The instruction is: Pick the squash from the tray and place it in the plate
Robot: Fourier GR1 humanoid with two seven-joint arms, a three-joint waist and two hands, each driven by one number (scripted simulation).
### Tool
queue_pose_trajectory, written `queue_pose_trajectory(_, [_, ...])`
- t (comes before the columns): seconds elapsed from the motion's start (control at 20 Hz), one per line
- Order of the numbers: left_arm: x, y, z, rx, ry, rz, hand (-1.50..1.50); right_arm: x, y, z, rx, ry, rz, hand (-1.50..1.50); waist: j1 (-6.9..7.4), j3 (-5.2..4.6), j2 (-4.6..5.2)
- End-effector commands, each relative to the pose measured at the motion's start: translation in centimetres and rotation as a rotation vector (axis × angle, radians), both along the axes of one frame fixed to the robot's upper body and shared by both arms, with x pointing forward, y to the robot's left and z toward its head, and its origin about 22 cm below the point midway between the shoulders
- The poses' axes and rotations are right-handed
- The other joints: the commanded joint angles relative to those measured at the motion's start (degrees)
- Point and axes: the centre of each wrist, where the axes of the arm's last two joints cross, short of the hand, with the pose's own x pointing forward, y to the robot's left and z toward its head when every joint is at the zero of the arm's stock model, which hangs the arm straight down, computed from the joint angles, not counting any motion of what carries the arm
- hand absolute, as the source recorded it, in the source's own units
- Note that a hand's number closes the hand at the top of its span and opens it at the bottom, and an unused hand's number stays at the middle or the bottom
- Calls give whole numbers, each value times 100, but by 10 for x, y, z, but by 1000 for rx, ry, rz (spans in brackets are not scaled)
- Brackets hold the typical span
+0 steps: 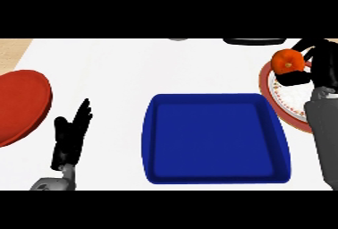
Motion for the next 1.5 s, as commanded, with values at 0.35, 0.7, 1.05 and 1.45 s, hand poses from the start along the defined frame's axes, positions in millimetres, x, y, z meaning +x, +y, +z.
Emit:
queue_pose_trajectory(0.35, [3,-7,-5,10,-7,-25,0,19,-75,-10,33,86,-101,150,65,3,28])
queue_pose_trajectory(0.7, [5,-9,9,-3,-24,-43,0,0,-124,-48,71,258,-122,150,164,13,70])
queue_pose_trajectory(1.05, [3,-26,-1,5,-27,-43,0,-9,-138,-63,151,508,-73,150,234,20,98])
queue_pose_trajectory(1.45, [6,-7,1,-12,-3,-24,0,-10,-141,-65,258,389,144,-150,162,18,67])
